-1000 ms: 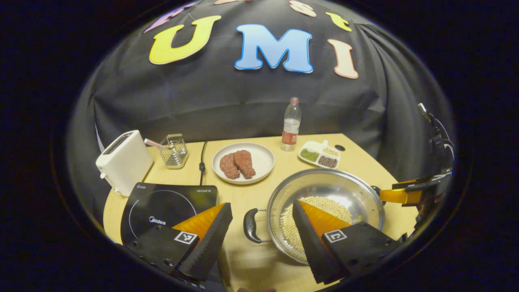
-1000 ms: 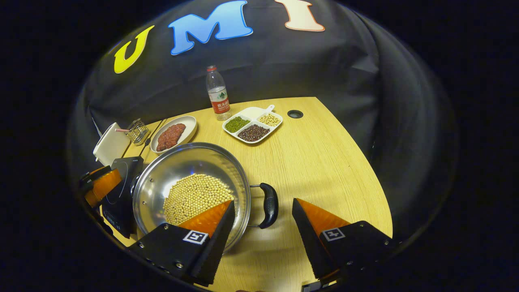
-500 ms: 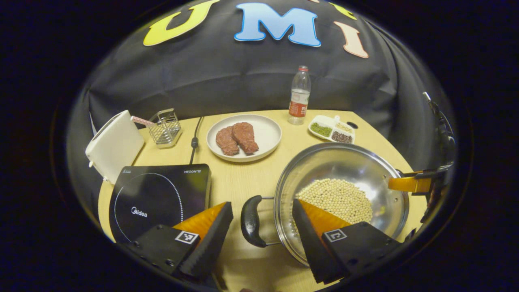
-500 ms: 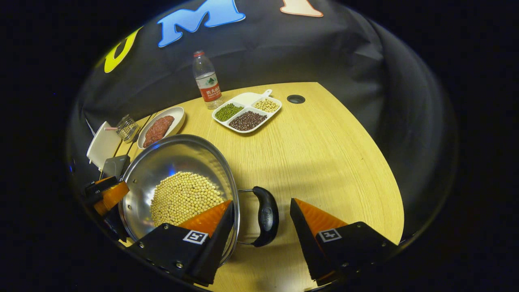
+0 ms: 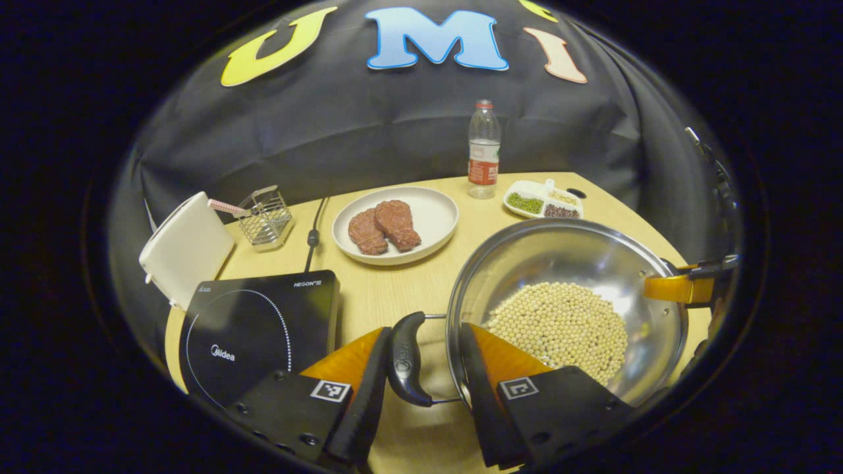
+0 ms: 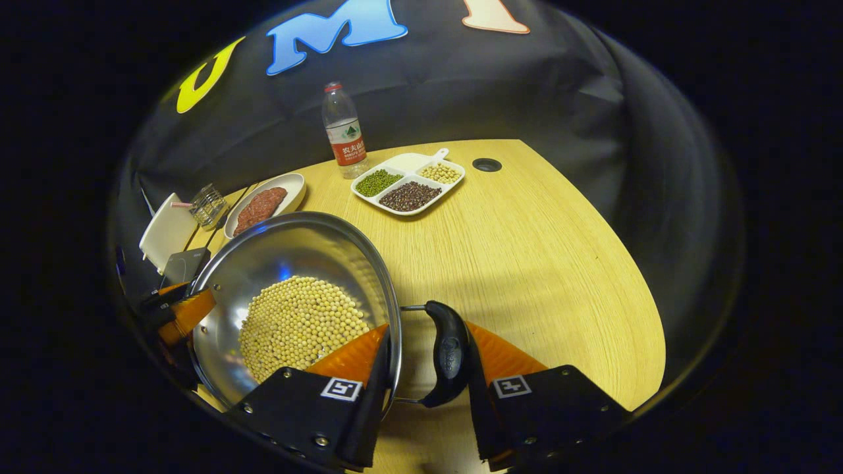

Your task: First push the handle of the pot to place it horizontally, then grasp the pot with both hands and set it on the induction cooktop.

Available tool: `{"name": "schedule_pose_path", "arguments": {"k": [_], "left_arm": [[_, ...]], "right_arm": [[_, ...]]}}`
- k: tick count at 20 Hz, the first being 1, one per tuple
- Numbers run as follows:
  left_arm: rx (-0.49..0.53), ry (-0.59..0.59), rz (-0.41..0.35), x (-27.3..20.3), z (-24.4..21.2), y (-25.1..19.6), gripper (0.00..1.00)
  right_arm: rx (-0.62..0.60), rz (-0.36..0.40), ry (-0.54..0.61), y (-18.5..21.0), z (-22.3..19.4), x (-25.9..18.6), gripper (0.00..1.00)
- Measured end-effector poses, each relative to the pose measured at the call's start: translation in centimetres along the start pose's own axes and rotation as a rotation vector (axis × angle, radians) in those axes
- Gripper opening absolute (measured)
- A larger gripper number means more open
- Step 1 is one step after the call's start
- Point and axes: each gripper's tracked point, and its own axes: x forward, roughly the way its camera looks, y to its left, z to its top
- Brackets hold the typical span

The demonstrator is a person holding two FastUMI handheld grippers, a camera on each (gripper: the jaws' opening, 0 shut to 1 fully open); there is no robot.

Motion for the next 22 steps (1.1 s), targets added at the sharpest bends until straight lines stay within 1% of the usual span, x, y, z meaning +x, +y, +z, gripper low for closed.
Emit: {"name": "schedule_pose_path", "arguments": {"k": [1,2,5,6,7,9,10,11,12,13,14,15,16,17,18,19,20,21,22], "left_arm": [[0.004,-0.009,0.000,-0.1,0.1,0.1,0.66],[0.007,-0.022,0.002,-0.1,0.1,0.2,0.70],[-0.006,-0.024,-0.001,0.1,0.2,0.2,0.63],[-0.006,-0.026,0.000,0.2,0.3,0.2,0.63],[-0.009,-0.022,-0.001,0.2,0.3,0.2,0.60],[-0.032,-0.009,-0.012,0.0,0.1,0.4,0.58],[-0.046,-0.002,-0.011,-0.3,0.1,0.7,0.62],[-0.053,-0.007,-0.006,-0.7,0.4,1.1,0.59],[-0.056,-0.016,0.002,-1.3,0.7,1.6,0.59],[-0.058,-0.016,0.005,-1.8,1.0,2.0,0.62],[-0.062,-0.014,0.007,-2.5,1.2,2.5,0.59],[-0.062,-0.014,0.012,-3.2,1.5,3.0,0.59],[-0.061,-0.020,0.017,-3.9,2.0,3.5,0.62],[-0.060,-0.020,0.022,-4.7,2.4,4.0,0.59],[-0.061,-0.020,0.025,-5.6,2.7,4.6,0.62],[-0.062,-0.016,0.028,-6.3,2.9,5.3,0.62],[-0.063,-0.013,0.030,-7.1,2.9,5.9,0.65],[-0.065,-0.016,0.030,-7.8,3.2,6.5,0.65],[-0.061,-0.019,0.031,-8.4,3.3,7.0,0.62]], "right_arm": [[0.004,-0.006,-0.010,0.2,0.0,-0.1,0.50],[-0.001,-0.005,-0.010,0.1,0.0,0.1,0.54],[-0.004,-0.013,-0.024,0.3,0.3,0.0,0.53],[-0.006,-0.018,-0.025,0.3,0.3,0.0,0.53],[-0.012,-0.025,-0.025,0.4,0.4,-0.1,0.53],[-0.031,-0.043,-0.025,0.5,0.5,-0.6,0.53],[-0.038,-0.050,-0.028,0.8,0.6,-0.9,0.53],[-0.043,-0.050,-0.025,1.2,0.8,-1.3,0.53],[-0.043,-0.047,-0.024,1.8,1.0,-1.8,0.53],[-0.046,-0.044,-0.030,2.3,1.3,-2.3,0.53],[-0.047,-0.041,-0.035,2.7,1.5,-2.9,0.53],[-0.048,-0.036,-0.036,3.2,1.8,-3.6,0.53],[-0.049,-0.030,-0.040,3.8,1.9,-4.2,0.53],[-0.047,-0.027,-0.043,4.4,2.2,-4.8,0.53],[-0.046,-0.022,-0.043,5.0,2.2,-5.6,0.53],[-0.042,-0.018,-0.044,5.5,2.3,-6.3,0.53],[-0.040,-0.015,-0.043,6.1,2.3,-6.8,0.53],[-0.040,-0.013,-0.048,6.7,2.3,-7.1,0.53],[-0.036,-0.009,-0.055,7.3,2.4,-7.6,0.53]]}}
